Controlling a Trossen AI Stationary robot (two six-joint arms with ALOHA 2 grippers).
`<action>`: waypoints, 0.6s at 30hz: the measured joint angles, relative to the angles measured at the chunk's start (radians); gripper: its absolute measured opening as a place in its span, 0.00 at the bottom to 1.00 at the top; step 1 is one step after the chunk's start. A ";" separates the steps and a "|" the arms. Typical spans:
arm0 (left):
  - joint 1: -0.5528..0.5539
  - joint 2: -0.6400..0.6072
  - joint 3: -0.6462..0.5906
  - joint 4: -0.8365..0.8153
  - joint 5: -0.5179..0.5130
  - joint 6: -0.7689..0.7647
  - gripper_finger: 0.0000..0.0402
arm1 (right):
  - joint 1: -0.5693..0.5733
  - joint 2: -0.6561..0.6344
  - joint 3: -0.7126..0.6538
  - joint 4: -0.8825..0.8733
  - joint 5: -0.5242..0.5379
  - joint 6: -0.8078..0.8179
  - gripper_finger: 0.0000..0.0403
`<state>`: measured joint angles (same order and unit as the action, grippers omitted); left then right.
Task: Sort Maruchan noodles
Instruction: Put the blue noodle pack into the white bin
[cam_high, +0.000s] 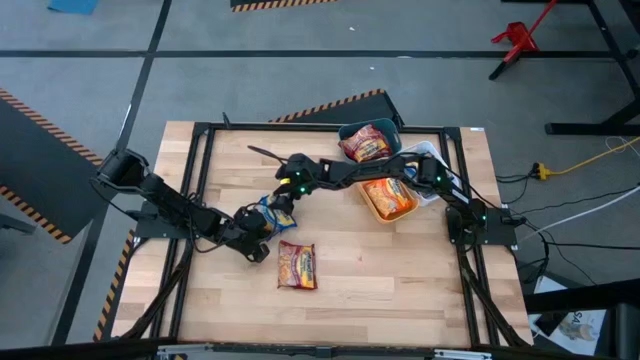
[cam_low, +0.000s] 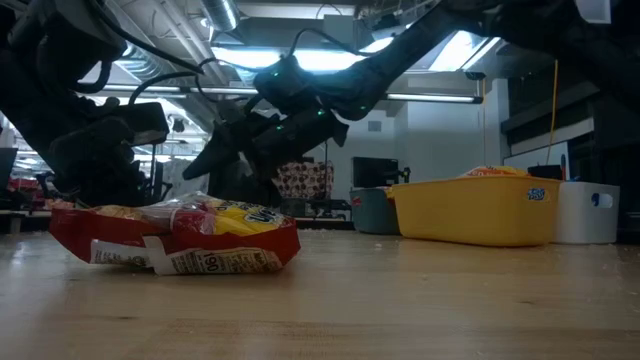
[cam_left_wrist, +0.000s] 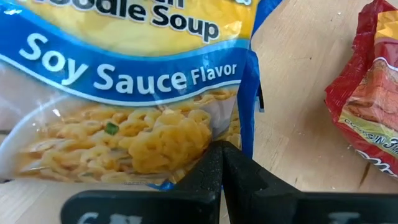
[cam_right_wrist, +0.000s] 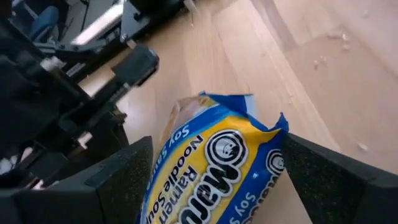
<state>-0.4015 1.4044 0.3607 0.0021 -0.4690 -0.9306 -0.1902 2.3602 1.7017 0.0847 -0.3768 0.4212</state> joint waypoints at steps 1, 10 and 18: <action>0.000 0.000 0.000 0.000 -0.001 0.000 0.00 | 0.000 0.004 0.009 -0.021 -0.011 0.000 0.85; 0.000 0.022 0.000 0.015 -0.007 -0.009 0.00 | -0.034 -0.010 0.015 -0.156 -0.016 0.039 0.85; 0.000 0.023 0.000 0.016 -0.019 -0.002 0.00 | -0.077 -0.042 0.015 -0.151 -0.011 0.046 0.85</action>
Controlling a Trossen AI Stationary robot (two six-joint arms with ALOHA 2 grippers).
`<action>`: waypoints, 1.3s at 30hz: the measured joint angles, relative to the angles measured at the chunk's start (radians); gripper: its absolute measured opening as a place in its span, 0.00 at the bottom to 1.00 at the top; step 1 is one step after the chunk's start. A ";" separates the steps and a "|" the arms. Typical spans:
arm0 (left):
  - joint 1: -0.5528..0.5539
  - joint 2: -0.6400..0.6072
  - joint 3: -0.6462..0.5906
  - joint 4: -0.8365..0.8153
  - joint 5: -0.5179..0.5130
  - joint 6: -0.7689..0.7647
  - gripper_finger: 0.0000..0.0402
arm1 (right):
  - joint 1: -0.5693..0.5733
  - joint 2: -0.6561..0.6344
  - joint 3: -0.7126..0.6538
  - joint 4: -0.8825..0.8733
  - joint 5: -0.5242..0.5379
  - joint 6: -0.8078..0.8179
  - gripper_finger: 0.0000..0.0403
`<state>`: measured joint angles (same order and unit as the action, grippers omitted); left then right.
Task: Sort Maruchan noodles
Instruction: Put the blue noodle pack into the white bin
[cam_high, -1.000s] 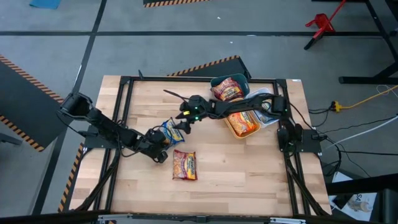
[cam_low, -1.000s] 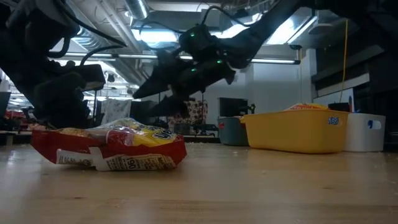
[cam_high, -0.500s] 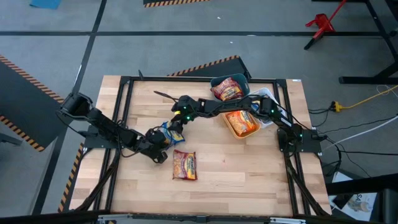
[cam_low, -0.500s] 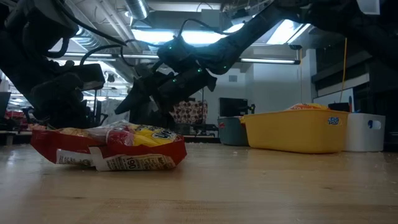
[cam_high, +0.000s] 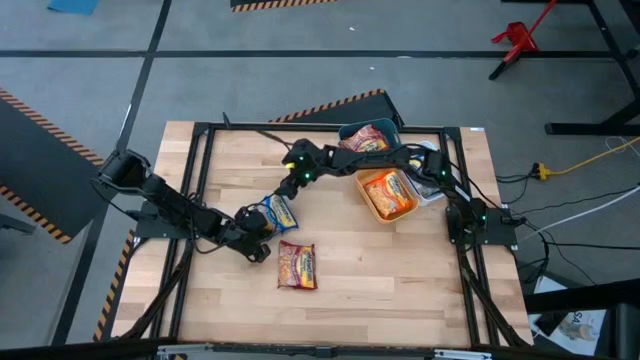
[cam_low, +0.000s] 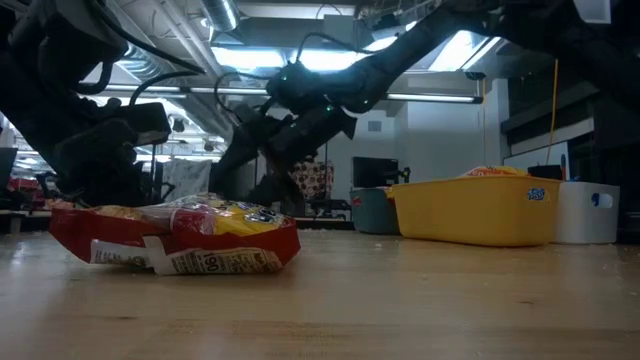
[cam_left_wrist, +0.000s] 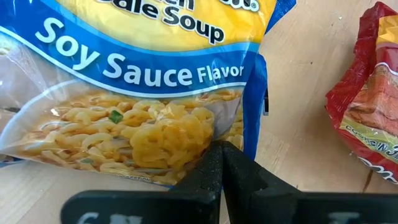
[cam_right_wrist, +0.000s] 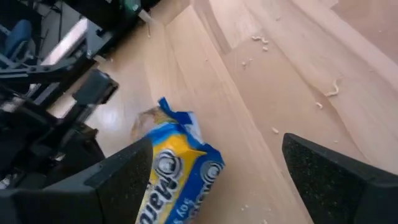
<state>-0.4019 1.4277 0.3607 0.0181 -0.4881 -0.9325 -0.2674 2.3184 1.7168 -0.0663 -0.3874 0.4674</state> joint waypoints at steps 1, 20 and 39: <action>0.000 0.000 0.000 0.000 -0.001 0.000 0.00 | -0.003 0.001 0.000 -0.002 0.002 0.000 0.85; 0.018 0.001 -0.002 0.016 -0.045 0.010 0.00 | 0.100 0.061 -0.001 0.017 -0.077 -0.019 0.75; 0.032 -0.085 -0.001 0.094 0.113 -0.008 0.00 | 0.105 0.056 0.001 0.020 -0.103 -0.020 0.29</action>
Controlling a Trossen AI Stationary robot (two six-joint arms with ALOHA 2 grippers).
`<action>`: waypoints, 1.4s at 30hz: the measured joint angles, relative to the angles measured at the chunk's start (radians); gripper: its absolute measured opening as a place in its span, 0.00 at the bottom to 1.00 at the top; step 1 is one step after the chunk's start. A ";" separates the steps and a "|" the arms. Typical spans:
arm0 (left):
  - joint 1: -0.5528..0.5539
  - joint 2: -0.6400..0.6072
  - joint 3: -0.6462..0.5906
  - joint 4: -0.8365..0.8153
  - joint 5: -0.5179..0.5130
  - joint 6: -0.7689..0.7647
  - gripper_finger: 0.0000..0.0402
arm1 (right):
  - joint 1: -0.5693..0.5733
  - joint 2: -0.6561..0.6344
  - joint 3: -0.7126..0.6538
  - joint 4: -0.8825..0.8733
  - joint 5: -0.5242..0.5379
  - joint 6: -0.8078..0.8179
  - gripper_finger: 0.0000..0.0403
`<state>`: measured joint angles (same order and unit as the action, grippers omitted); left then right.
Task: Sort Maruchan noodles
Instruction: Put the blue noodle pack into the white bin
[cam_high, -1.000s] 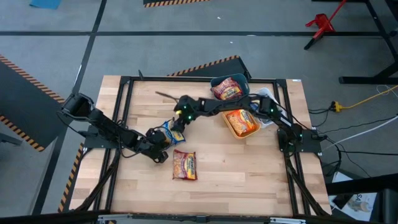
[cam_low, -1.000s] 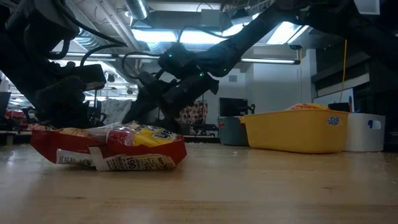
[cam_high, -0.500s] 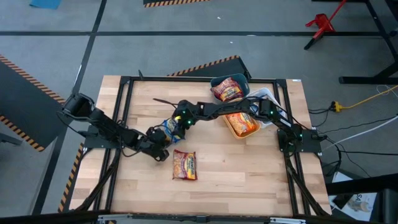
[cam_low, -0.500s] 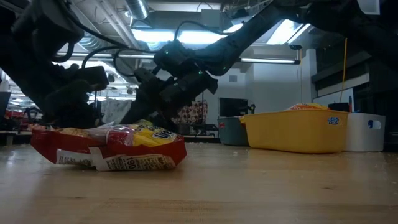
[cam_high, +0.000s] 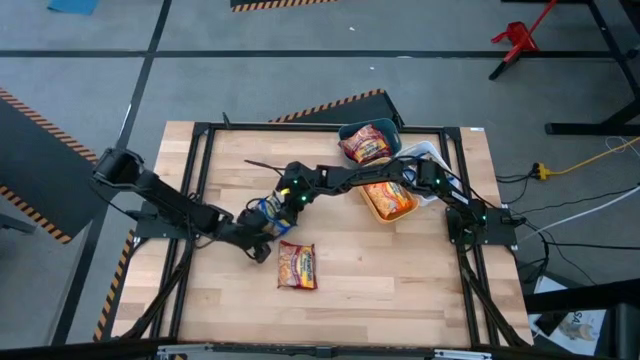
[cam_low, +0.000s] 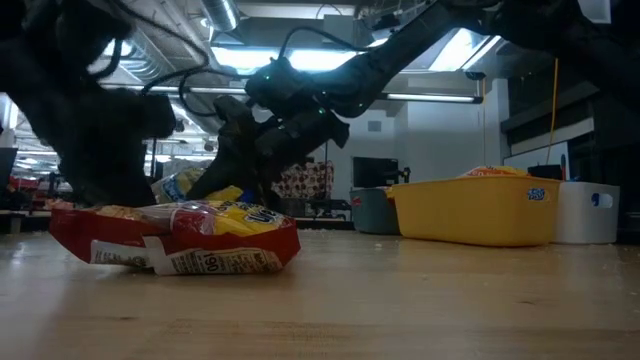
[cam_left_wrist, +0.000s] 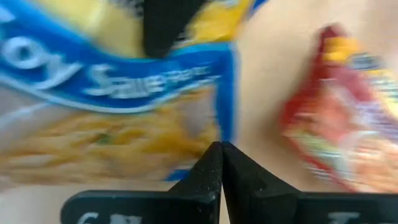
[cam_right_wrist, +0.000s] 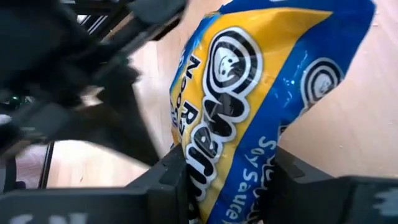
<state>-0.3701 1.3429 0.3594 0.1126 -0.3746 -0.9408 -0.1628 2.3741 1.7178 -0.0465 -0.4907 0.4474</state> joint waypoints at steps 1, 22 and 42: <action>0.000 -0.023 0.001 0.001 0.018 0.000 0.00 | -0.001 0.000 0.000 -0.001 -0.002 0.001 0.29; 0.000 -0.605 0.005 -0.087 -0.126 0.078 0.00 | -0.231 -0.199 -0.003 -0.120 -0.364 0.019 0.26; 0.000 -0.682 0.005 -0.098 -0.167 0.139 0.00 | -0.594 -0.681 -0.152 -1.111 -0.363 -0.630 0.29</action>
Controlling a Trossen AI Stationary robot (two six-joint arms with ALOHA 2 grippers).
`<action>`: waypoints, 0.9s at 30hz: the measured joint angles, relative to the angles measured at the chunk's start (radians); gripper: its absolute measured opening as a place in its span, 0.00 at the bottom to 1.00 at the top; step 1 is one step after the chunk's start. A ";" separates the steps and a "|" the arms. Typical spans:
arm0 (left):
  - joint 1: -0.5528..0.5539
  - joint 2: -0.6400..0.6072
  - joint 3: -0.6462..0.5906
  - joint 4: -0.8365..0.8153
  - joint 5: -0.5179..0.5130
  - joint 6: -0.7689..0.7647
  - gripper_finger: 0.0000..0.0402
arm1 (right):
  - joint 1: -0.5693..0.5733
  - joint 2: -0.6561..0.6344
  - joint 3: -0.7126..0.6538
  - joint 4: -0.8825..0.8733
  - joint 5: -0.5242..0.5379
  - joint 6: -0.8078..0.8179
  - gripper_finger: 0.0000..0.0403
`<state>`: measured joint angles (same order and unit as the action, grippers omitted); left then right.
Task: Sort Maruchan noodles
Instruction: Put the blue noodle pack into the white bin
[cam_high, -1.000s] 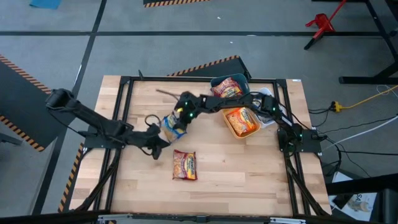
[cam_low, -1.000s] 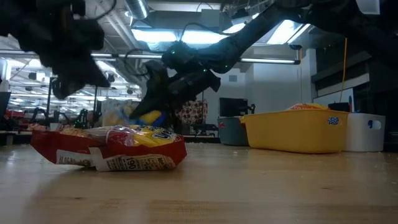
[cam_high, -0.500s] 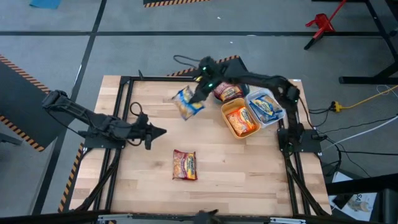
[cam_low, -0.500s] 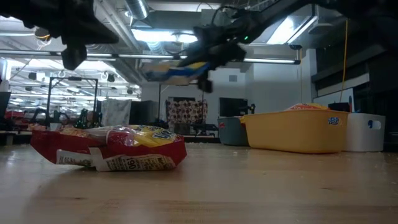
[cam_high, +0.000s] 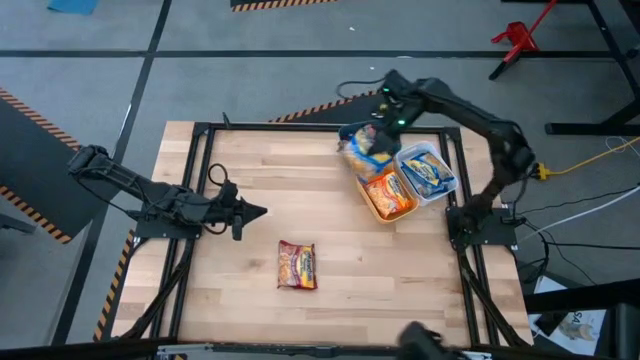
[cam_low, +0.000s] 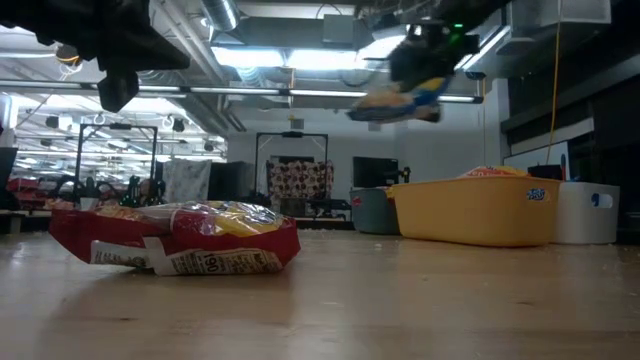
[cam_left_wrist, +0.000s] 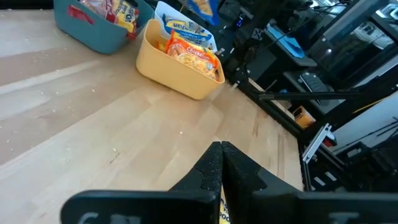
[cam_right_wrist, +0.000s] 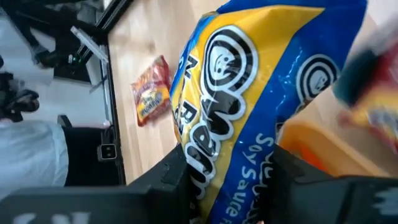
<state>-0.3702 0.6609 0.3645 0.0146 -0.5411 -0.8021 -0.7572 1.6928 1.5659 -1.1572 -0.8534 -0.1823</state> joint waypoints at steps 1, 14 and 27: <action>0.000 0.000 0.000 -0.001 0.000 0.000 0.00 | -0.022 -0.034 -0.043 -0.004 0.001 -0.003 0.29; 0.006 0.000 0.000 -0.005 -0.063 0.027 0.00 | -0.348 -0.493 -0.495 -0.011 0.239 0.167 0.29; 0.058 0.000 0.000 -0.008 -0.023 0.031 0.00 | -0.428 -0.505 -0.496 -0.154 0.490 0.073 0.29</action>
<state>-0.3120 0.6609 0.3645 0.0071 -0.5639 -0.7707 -1.1851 1.1882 1.0698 -1.3115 -0.3631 -0.1088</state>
